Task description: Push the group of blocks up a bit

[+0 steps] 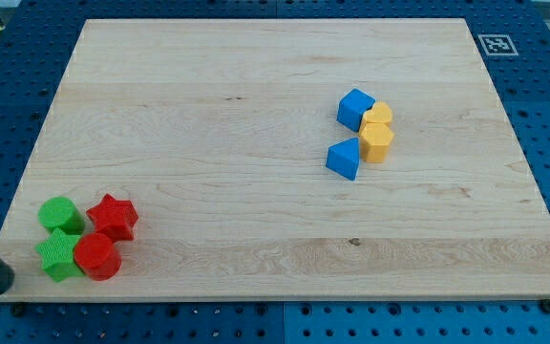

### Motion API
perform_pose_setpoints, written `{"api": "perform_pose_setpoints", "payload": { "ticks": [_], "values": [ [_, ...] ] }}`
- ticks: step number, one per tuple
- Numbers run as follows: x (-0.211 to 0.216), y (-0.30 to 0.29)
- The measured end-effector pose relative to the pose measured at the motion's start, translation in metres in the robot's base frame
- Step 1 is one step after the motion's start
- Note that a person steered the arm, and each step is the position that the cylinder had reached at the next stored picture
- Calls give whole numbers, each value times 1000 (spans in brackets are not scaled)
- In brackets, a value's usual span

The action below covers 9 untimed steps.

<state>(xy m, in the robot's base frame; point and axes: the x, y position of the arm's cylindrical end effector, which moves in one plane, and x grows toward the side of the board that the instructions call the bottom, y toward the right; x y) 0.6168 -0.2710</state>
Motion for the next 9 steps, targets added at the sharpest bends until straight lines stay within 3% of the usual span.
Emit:
{"api": "perform_pose_setpoints", "payload": {
  "ticks": [3, 6, 9],
  "values": [
    [-8, 100],
    [-8, 116],
    [-61, 144]
  ]
}}
